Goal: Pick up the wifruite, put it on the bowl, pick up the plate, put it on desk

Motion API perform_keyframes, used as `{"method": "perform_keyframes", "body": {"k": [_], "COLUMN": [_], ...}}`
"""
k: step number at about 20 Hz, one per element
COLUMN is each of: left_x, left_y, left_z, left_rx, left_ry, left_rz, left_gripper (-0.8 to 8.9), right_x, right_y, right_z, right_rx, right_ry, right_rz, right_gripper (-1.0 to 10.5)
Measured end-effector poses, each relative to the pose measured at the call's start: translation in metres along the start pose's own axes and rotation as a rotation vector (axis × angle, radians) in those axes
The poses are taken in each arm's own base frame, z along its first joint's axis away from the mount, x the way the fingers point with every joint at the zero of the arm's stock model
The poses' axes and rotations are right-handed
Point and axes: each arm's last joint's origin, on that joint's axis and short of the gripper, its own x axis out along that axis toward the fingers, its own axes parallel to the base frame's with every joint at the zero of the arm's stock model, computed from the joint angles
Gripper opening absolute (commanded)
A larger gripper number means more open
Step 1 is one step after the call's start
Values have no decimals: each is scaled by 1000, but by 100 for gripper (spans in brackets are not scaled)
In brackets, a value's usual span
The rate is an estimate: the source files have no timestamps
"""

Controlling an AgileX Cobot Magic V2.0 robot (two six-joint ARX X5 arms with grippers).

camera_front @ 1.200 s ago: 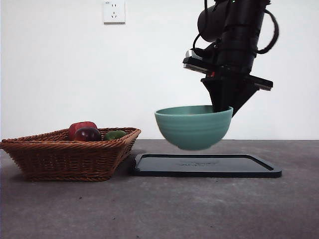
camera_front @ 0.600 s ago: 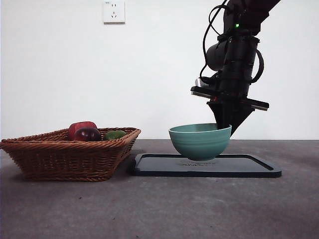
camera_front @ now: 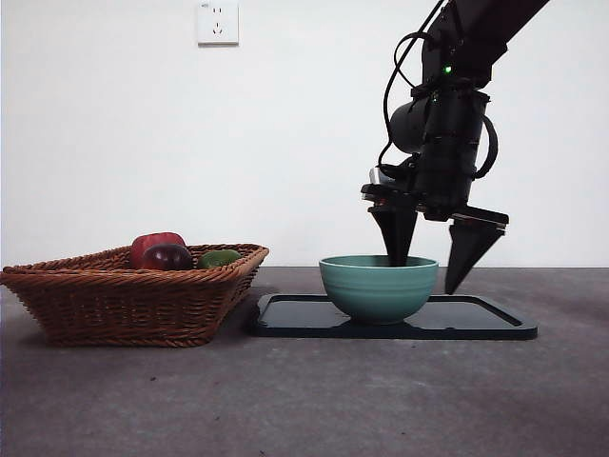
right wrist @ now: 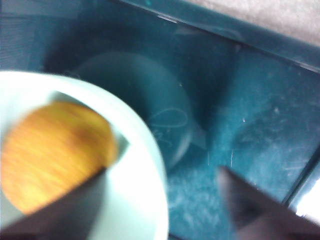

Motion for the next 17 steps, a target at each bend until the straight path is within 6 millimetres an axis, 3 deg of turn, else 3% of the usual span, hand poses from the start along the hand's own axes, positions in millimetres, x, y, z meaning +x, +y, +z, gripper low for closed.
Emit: {"method": "perform_keyframes", "body": {"k": [2, 6, 8, 11, 12, 17], "left_x": [0, 0, 0, 0, 0, 0], "left_y": [0, 0, 0, 0, 0, 0], "left_z": [0, 0, 0, 0, 0, 0], "left_rx": [0, 0, 0, 0, 0, 0], "left_ry": [0, 0, 0, 0, 0, 0], "left_rz": [0, 0, 0, 0, 0, 0], "left_gripper": [501, 501, 501, 500, 501, 500], "right_x": [-18, -77, -113, -178, -194, -231], "right_y": [-2, 5, 13, 29, 33, 33], "right_z": [0, 9, -4, -45, -63, -144], "right_rx": [15, -5, -24, -54, -58, -64], "right_ry": [13, -149, -234, -391, -427, -492], "right_rz": [-5, -30, -65, -114, -140, -141], "right_gripper": [493, 492, 492, 506, 558, 594]}}
